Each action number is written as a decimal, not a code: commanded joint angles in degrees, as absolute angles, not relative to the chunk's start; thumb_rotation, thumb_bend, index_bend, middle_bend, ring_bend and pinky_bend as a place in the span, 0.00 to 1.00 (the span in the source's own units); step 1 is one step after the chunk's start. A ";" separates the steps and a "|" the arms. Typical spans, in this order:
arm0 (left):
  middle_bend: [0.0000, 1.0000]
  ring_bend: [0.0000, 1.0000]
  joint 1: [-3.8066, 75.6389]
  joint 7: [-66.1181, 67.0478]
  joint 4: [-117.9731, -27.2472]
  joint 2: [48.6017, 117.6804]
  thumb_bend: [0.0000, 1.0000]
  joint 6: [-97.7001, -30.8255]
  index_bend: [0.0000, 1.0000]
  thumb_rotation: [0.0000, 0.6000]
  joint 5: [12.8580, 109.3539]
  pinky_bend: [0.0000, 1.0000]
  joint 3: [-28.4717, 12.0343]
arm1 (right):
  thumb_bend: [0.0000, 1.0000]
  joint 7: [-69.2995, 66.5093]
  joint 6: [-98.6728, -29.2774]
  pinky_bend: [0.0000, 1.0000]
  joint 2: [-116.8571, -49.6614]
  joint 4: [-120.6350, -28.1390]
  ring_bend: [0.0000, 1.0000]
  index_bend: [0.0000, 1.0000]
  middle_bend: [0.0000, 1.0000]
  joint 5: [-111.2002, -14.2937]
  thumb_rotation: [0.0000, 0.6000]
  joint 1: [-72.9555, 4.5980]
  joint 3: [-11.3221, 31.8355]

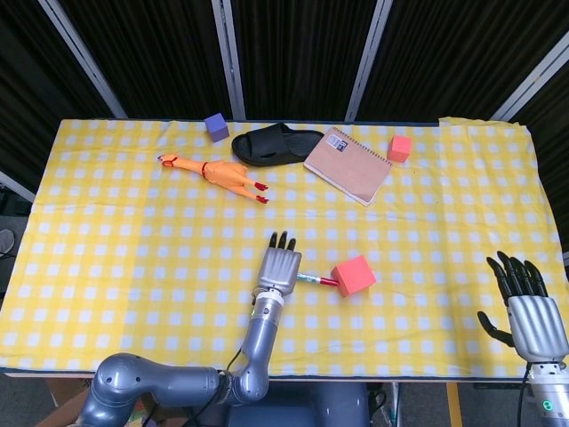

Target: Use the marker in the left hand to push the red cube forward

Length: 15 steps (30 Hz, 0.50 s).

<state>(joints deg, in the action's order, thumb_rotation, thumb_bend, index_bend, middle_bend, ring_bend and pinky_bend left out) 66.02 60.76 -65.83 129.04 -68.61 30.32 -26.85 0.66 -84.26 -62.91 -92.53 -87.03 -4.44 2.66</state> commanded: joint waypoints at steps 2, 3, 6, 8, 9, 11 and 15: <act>0.14 0.00 66.62 60.70 -65.17 130.00 0.48 -68.50 0.64 1.00 30.77 0.03 -27.30 | 0.36 0.53 -84.43 0.00 -62.81 -92.51 0.00 0.00 0.00 -87.04 1.00 -4.29 2.62; 0.14 0.00 66.64 60.88 -65.26 130.00 0.48 -68.53 0.64 1.00 30.58 0.03 -27.30 | 0.36 0.49 -84.52 0.00 -62.78 -92.49 0.00 0.00 0.00 -87.07 1.00 -4.25 2.62; 0.14 0.00 66.29 61.34 -65.61 129.96 0.48 -68.92 0.64 1.00 30.35 0.03 -27.14 | 0.36 0.36 -84.65 0.00 -62.68 -92.51 0.00 0.00 0.00 -87.08 1.00 -4.13 2.59; 0.14 0.00 65.86 61.63 -66.01 129.66 0.48 -69.19 0.64 1.00 30.40 0.03 -26.90 | 0.35 0.35 -84.77 0.00 -62.60 -92.51 0.00 0.00 0.00 -87.09 1.00 -4.04 2.59; 0.14 0.00 65.56 61.82 -66.32 129.41 0.48 -69.33 0.64 1.00 30.33 0.03 -26.76 | 0.35 0.31 -84.83 0.00 -62.56 -92.52 0.00 0.00 0.00 -87.08 1.00 -3.99 2.59; 0.14 0.00 65.12 62.24 -66.83 128.97 0.48 -69.57 0.64 1.00 30.15 0.03 -26.53 | 0.36 0.28 -84.93 0.00 -62.50 -92.58 0.00 0.00 0.00 -87.06 1.00 -3.93 2.60; 0.14 0.00 63.36 63.32 -68.94 126.91 0.48 -70.49 0.64 1.00 29.74 0.03 -25.51 | 0.35 0.25 -84.88 0.00 -62.41 -92.58 0.00 0.00 0.00 -86.88 1.00 -3.83 2.60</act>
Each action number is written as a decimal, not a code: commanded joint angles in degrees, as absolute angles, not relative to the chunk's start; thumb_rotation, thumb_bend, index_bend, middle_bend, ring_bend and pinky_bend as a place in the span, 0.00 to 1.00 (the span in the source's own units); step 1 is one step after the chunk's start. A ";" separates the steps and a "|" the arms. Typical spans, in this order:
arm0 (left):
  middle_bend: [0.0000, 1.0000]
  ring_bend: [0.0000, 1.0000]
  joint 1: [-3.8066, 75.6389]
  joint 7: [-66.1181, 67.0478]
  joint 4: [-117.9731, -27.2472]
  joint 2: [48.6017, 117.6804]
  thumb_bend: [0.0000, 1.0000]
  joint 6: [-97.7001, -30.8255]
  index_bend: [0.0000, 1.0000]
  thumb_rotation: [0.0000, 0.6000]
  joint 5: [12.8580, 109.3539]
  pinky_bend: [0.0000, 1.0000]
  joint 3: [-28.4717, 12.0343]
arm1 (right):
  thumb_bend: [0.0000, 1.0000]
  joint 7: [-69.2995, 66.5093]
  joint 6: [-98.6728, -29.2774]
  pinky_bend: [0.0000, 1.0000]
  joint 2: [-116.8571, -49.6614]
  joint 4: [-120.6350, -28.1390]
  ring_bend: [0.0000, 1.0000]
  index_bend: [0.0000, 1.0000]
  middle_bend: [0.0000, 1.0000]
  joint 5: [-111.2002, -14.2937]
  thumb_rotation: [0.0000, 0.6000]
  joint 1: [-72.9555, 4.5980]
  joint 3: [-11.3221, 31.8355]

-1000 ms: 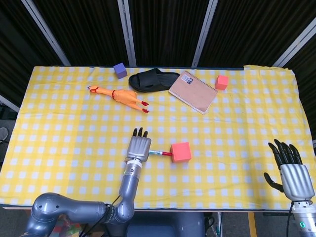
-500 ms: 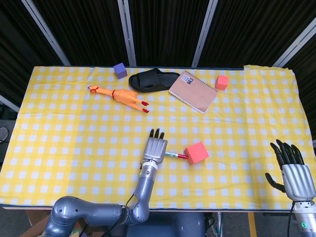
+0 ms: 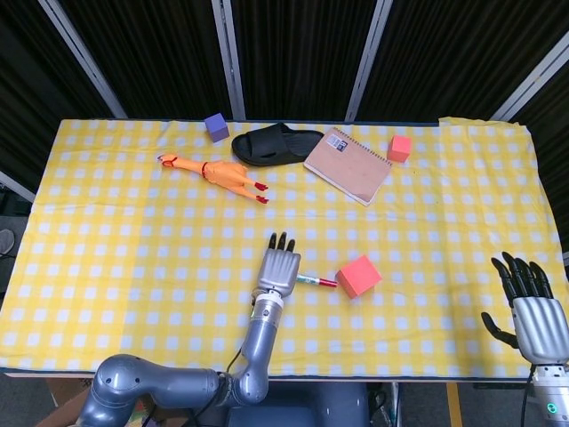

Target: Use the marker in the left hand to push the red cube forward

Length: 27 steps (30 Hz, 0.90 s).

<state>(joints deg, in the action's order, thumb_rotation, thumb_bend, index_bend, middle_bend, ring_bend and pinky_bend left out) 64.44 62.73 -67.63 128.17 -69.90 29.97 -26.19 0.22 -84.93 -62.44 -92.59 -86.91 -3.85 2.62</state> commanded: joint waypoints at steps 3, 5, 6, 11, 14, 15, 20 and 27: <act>0.14 0.00 61.28 63.53 -71.54 124.13 0.48 -71.41 0.64 1.00 30.06 0.03 -24.23 | 0.35 0.42 -84.97 0.00 -62.41 -92.55 0.00 0.00 0.00 -86.89 1.00 -3.77 2.61; 0.14 0.00 59.24 63.03 -74.19 121.18 0.48 -72.09 0.63 1.00 30.70 0.03 -23.12 | 0.35 0.56 -84.98 0.00 -62.39 -92.62 0.00 0.00 0.00 -86.82 1.00 -3.73 2.62; 0.14 0.00 58.14 62.57 -75.46 119.64 0.48 -72.47 0.63 1.00 31.02 0.03 -22.62 | 0.35 0.62 -85.00 0.00 -62.40 -92.63 0.00 0.00 0.00 -86.79 1.00 -3.72 2.65; 0.14 0.00 51.01 58.59 -85.42 108.26 0.48 -73.02 0.62 1.00 33.78 0.03 -18.37 | 0.35 1.05 -85.04 0.00 -62.58 -92.58 0.00 0.00 0.00 -86.84 1.00 -3.76 2.73; 0.14 0.00 48.43 56.42 -89.00 103.68 0.48 -72.69 0.62 1.00 34.54 0.03 -16.97 | 0.35 1.21 -84.88 0.00 -62.66 -92.65 0.00 0.00 0.00 -86.77 1.00 -3.82 2.74; 0.14 0.00 47.51 55.54 -90.11 102.06 0.47 -72.55 0.62 1.00 34.93 0.03 -16.38 | 0.35 1.31 -84.86 0.00 -62.69 -92.67 0.00 0.00 0.00 -86.77 1.00 -3.83 2.74; 0.14 0.00 43.45 51.90 -94.13 94.79 0.47 -71.94 0.61 1.00 37.49 0.03 -12.56 | 0.35 1.62 -84.86 0.00 -62.77 -92.80 0.00 0.00 0.00 -86.77 1.00 -3.83 2.76; 0.14 0.00 39.60 47.29 -95.48 88.69 0.47 -70.90 0.58 1.00 40.41 0.03 -8.51 | 0.35 2.09 -84.49 0.00 -62.96 -92.97 0.00 0.00 0.00 -86.67 1.00 -3.99 2.77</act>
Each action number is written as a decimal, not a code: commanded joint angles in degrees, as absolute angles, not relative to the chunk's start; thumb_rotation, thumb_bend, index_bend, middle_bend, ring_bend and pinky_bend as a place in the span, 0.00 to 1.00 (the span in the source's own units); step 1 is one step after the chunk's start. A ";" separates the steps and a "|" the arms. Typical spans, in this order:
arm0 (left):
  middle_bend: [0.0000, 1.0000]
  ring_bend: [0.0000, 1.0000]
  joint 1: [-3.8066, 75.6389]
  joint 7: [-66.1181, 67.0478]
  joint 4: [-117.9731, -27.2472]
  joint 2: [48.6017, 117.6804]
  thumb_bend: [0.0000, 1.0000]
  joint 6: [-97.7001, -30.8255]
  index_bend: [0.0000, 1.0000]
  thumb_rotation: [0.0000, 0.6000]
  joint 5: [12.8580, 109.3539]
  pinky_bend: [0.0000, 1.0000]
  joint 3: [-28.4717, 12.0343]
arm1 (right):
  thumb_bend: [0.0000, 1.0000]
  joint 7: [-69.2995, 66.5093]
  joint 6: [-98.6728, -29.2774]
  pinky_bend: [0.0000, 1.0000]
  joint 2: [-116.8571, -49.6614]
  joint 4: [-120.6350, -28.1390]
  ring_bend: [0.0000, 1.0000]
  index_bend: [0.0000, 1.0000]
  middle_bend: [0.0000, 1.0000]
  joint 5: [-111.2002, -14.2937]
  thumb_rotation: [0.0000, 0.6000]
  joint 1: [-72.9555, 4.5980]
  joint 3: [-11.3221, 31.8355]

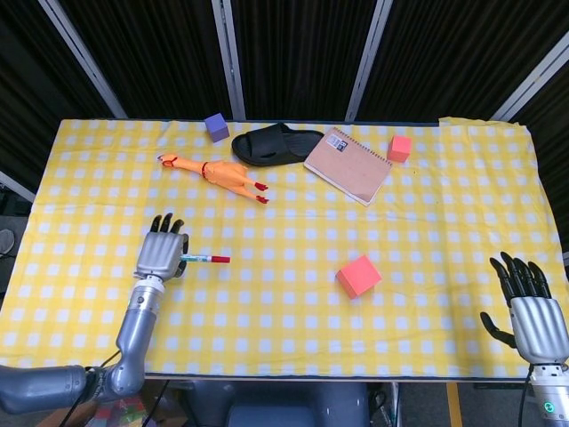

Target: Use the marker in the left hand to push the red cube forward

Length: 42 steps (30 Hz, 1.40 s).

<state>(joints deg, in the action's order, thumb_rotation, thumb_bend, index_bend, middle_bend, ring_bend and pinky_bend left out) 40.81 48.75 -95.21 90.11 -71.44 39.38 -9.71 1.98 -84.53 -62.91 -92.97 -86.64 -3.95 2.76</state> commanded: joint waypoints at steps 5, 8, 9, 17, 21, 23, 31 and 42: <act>0.14 0.00 37.91 43.92 -94.56 87.01 0.47 -70.15 0.58 1.00 41.66 0.03 -7.42 | 0.36 2.41 -84.29 0.00 -63.16 -93.10 0.00 0.00 0.00 -86.55 1.00 -4.14 2.85; 0.13 0.00 37.17 42.93 -93.88 86.10 0.47 -69.78 0.55 1.00 42.34 0.03 -6.59 | 0.35 2.42 -84.06 0.00 -63.20 -93.14 0.00 0.00 0.00 -86.41 1.00 -4.19 2.83; 0.11 0.00 36.91 42.59 -93.53 85.90 0.46 -69.61 0.52 1.00 42.35 0.03 -6.36 | 0.35 2.41 -83.96 0.00 -63.16 -93.19 0.00 0.00 0.00 -86.35 1.00 -4.21 2.82; 0.04 0.00 36.40 40.67 -91.83 85.92 0.27 -67.96 0.25 1.00 41.52 0.01 -6.59 | 0.35 2.09 -84.13 0.00 -63.07 -93.31 0.00 0.00 0.00 -86.65 1.00 -4.24 2.84; 0.03 0.00 35.87 39.52 -91.87 85.50 0.25 -67.84 0.20 1.00 42.96 0.01 -6.09 | 0.35 1.69 -84.30 0.00 -63.11 -92.83 0.00 0.00 0.00 -86.94 1.00 -4.19 2.76; 0.03 0.00 35.29 38.56 -92.22 84.98 0.25 -68.33 0.20 1.00 44.35 0.01 -5.73 | 0.35 1.48 -84.24 0.00 -63.05 -92.79 0.00 0.00 0.00 -86.81 1.00 -4.18 2.78; 0.01 0.00 28.31 28.69 -98.79 77.16 0.24 -75.20 0.13 1.00 56.44 0.01 -2.06 | 0.35 2.89 -83.50 0.00 -62.72 -92.50 0.00 0.00 0.00 -87.24 1.00 -4.48 2.36; 0.00 0.00 15.75 13.69 -94.06 68.51 0.08 -89.21 0.00 1.00 77.92 0.00 6.47 | 0.35 9.90 -86.09 0.00 -65.05 -90.55 0.00 0.00 0.00 -88.04 1.00 -4.08 2.93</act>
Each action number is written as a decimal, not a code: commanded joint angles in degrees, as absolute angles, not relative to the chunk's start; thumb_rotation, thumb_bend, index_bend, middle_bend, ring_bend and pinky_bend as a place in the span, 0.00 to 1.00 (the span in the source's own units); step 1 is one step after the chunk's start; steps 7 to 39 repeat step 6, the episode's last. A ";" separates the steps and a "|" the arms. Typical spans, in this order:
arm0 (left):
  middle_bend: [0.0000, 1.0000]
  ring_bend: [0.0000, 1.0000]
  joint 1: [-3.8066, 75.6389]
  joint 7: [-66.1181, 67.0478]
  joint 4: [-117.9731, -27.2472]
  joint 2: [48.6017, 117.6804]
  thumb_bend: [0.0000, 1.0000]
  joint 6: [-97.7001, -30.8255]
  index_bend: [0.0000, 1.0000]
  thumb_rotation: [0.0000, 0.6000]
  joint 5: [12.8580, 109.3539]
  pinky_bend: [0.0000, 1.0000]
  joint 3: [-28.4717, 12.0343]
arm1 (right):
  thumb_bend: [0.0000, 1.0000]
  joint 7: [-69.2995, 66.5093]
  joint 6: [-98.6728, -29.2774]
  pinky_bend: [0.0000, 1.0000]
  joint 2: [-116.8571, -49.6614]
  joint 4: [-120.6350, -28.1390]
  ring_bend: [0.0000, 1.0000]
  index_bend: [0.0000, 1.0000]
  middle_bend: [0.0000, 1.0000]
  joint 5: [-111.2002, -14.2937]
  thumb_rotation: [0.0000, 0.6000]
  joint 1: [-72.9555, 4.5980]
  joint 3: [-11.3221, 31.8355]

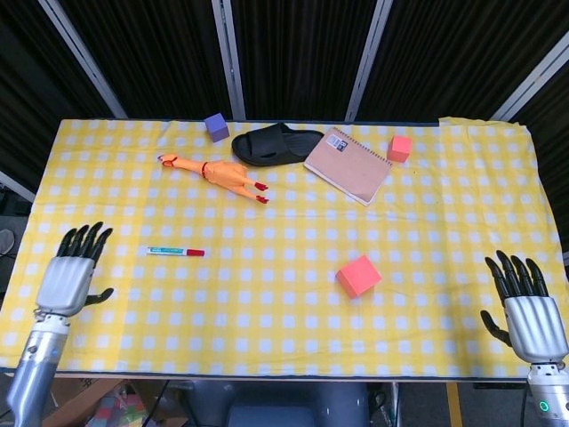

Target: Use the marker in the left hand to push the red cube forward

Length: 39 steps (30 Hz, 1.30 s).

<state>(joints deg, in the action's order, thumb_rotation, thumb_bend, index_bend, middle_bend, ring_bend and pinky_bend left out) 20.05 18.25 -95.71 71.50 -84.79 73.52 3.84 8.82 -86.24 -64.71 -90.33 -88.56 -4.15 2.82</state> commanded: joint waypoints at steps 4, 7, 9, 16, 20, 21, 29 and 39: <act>0.00 0.00 13.11 12.07 -92.98 67.58 0.08 -91.86 0.00 1.00 80.66 0.00 6.94 | 0.35 10.92 -86.03 0.00 -65.21 -90.83 0.00 0.00 0.00 -87.85 1.00 -4.13 3.03; 0.00 0.00 12.25 11.09 -92.74 67.34 0.07 -92.57 0.00 1.00 81.48 0.00 6.40 | 0.35 10.98 -86.00 0.00 -65.23 -90.89 0.00 0.00 0.00 -87.92 1.00 -4.15 2.99; 0.00 0.00 12.25 11.09 -92.74 67.34 0.07 -92.57 0.00 1.00 81.48 0.00 6.40 | 0.35 10.98 -86.00 0.00 -65.23 -90.89 0.00 0.00 0.00 -87.92 1.00 -4.15 2.99; 0.00 0.00 12.25 11.09 -92.74 67.34 0.07 -92.57 0.00 1.00 81.48 0.00 6.40 | 0.35 10.98 -86.00 0.00 -65.23 -90.89 0.00 0.00 0.00 -87.92 1.00 -4.15 2.99; 0.00 0.00 12.25 11.09 -92.74 67.34 0.07 -92.57 0.00 1.00 81.48 0.00 6.40 | 0.35 10.98 -86.00 0.00 -65.23 -90.89 0.00 0.00 0.00 -87.92 1.00 -4.15 2.99; 0.00 0.00 12.25 11.09 -92.74 67.34 0.07 -92.57 0.00 1.00 81.48 0.00 6.40 | 0.35 10.98 -86.00 0.00 -65.23 -90.89 0.00 0.00 0.00 -87.92 1.00 -4.15 2.99; 0.00 0.00 12.25 11.09 -92.74 67.34 0.07 -92.57 0.00 1.00 81.48 0.00 6.40 | 0.35 10.98 -86.00 0.00 -65.23 -90.89 0.00 0.00 0.00 -87.92 1.00 -4.15 2.99; 0.00 0.00 12.25 11.09 -92.74 67.34 0.07 -92.57 0.00 1.00 81.48 0.00 6.40 | 0.35 10.98 -86.00 0.00 -65.23 -90.89 0.00 0.00 0.00 -87.92 1.00 -4.15 2.99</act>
